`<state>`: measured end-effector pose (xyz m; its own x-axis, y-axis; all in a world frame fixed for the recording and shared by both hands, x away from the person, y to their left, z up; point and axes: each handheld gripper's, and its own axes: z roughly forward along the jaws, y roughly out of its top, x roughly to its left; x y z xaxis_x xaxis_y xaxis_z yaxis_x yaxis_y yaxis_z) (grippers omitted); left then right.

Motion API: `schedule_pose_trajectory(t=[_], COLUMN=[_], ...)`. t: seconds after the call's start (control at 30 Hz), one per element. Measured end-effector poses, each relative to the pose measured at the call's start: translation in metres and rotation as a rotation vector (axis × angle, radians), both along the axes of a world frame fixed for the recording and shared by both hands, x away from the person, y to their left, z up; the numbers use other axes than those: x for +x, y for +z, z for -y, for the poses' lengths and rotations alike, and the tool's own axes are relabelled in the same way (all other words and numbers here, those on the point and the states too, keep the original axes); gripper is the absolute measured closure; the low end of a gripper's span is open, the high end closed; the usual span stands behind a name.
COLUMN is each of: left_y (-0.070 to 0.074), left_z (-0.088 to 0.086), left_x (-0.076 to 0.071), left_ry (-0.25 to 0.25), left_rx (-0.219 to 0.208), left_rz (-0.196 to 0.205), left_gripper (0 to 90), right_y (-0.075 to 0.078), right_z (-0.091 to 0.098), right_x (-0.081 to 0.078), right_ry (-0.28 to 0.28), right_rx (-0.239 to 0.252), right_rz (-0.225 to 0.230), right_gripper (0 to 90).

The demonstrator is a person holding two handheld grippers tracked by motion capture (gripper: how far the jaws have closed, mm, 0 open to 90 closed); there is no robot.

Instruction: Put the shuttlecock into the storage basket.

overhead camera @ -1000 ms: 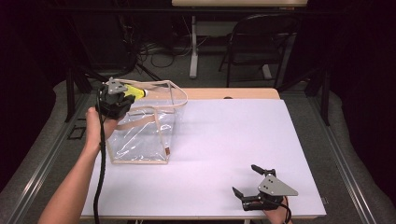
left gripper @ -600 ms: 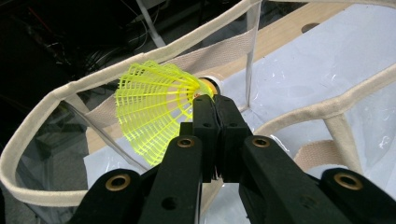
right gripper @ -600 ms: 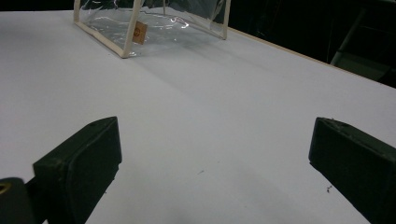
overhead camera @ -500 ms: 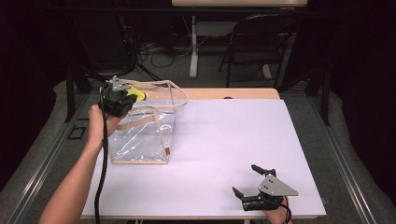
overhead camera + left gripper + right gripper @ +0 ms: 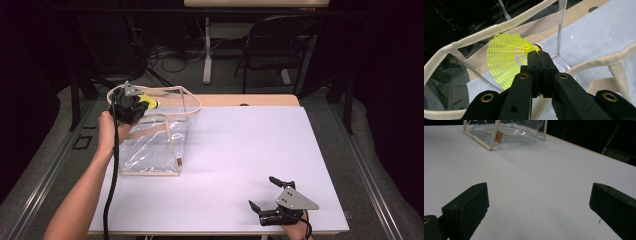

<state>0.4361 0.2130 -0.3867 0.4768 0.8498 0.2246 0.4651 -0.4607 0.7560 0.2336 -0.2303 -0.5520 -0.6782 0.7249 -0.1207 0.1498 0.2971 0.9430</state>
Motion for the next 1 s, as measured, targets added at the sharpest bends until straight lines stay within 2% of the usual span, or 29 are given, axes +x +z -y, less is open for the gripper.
schedule_pose_trajectory(t=[0.07, 0.17, 0.3, 0.4, 0.5, 0.6, 0.77, 1.0], left_y=[-0.001, -0.001, 0.000, 0.003, 0.006, 0.007, 0.006, 0.001], left_z=[0.000, 0.001, 0.001, -0.001, 0.000, 0.002, 0.007, 0.011], left_x=[0.002, 0.005, 0.003, -0.003, -0.011, -0.020, -0.034, -0.048], left_ry=[0.002, 0.006, 0.021, 0.027, -0.002, -0.036, -0.076, -0.103], left_rx=[-0.002, -0.004, -0.026, -0.056, -0.080, -0.094, -0.098, -0.116], left_rz=[-0.002, -0.009, 0.026, 0.061, 0.082, 0.101, 0.124, 0.144], left_gripper=[87.4, 75.1, 49.4, 39.1, 30.5, 23.3, 17.8, 11.7], right_y=[0.000, 0.000, 0.000, 0.000, 0.000, 0.000, 0.000, 0.000], right_z=[0.000, 0.000, 0.001, 0.001, 0.000, 0.000, 0.000, 0.002], right_x=[0.000, 0.000, 0.000, 0.000, 0.000, 0.000, 0.000, -0.001], right_ry=[-0.001, 0.000, 0.000, 0.001, 0.001, 0.001, -0.001, -0.003], right_rx=[-0.001, 0.001, 0.001, 0.000, 0.001, 0.002, 0.001, 0.004], right_rz=[-0.001, -0.001, -0.002, -0.004, -0.001, -0.003, 0.000, -0.001], right_gripper=[2.0, 2.0, 2.0, 2.0, 2.0, 2.0, 2.0, 2.1])
